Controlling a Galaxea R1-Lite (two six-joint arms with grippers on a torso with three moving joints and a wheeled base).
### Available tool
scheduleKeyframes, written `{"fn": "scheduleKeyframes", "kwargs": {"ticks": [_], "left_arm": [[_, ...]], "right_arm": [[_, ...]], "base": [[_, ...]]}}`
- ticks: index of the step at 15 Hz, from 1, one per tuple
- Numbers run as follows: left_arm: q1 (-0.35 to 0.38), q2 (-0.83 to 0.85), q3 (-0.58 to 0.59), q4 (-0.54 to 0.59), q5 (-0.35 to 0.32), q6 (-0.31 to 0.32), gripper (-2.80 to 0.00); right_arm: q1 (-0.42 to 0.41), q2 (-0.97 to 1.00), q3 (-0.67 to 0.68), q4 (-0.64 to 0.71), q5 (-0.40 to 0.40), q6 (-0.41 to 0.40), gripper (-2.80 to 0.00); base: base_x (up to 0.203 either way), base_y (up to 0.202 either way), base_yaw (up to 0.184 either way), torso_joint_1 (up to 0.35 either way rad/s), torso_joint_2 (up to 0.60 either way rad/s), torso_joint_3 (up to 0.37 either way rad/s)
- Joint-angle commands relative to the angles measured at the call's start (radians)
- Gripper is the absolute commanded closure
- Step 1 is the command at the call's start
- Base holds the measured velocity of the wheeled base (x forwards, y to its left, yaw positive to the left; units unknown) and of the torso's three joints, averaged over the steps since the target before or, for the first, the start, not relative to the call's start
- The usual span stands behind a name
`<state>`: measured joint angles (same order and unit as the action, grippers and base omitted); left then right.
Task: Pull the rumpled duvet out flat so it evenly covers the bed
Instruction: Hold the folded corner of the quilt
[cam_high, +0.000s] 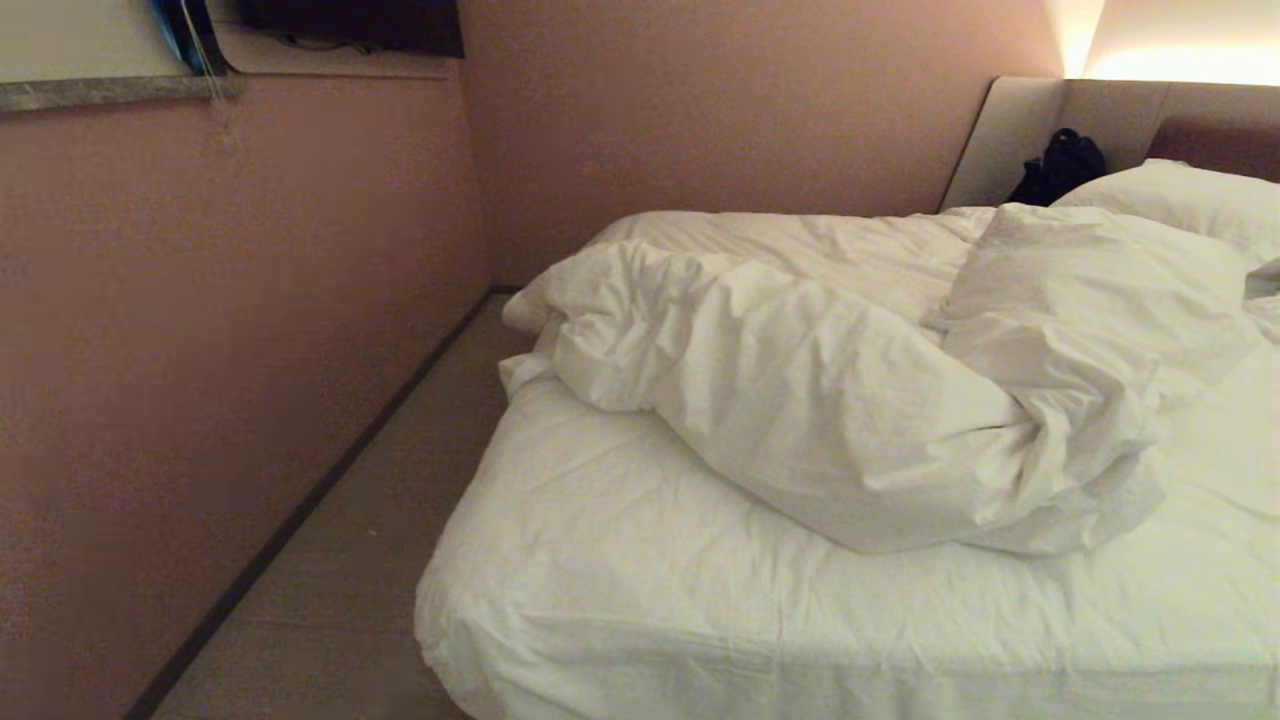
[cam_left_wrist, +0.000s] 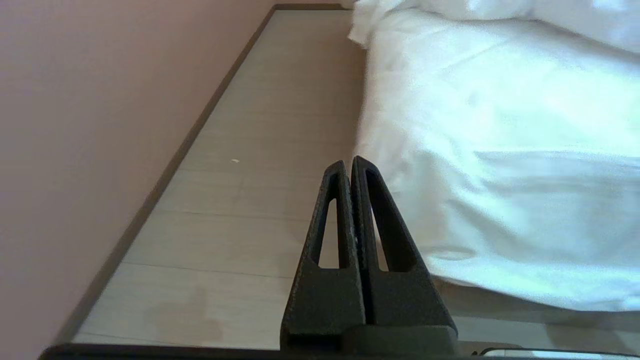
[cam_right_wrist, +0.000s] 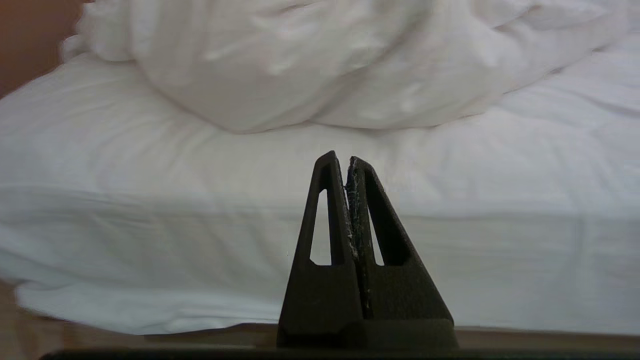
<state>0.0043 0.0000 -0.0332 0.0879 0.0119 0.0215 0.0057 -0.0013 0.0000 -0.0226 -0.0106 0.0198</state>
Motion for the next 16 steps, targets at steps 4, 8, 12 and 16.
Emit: {"fn": "scheduleKeyframes", "kwargs": {"ticks": [4, 8, 12, 16], "left_arm": [[0.000, 0.002, -0.001, 0.003, 0.000, 0.002, 0.00], [0.000, 0.000, -0.001, 0.003, 0.000, 0.002, 0.00], [0.000, 0.001, 0.000, 0.003, 0.000, 0.000, 0.00], [0.000, 0.002, -0.001, 0.003, 0.002, 0.002, 0.00]], "right_arm": [[0.000, 0.001, 0.000, 0.000, 0.000, 0.000, 0.00], [0.000, 0.001, 0.000, 0.000, 0.000, 0.000, 0.00], [0.000, 0.001, 0.000, 0.000, 0.000, 0.000, 0.00], [0.000, 0.001, 0.000, 0.000, 0.000, 0.000, 0.00]], "base": [[0.000, -0.193, 0.000, 0.002, 0.00, 0.001], [0.000, -0.192, -0.001, 0.002, 0.00, 0.001], [0.000, -0.193, 0.000, 0.004, 0.00, 0.002], [0.000, -0.195, 0.001, 0.002, 0.00, 0.001]]}}
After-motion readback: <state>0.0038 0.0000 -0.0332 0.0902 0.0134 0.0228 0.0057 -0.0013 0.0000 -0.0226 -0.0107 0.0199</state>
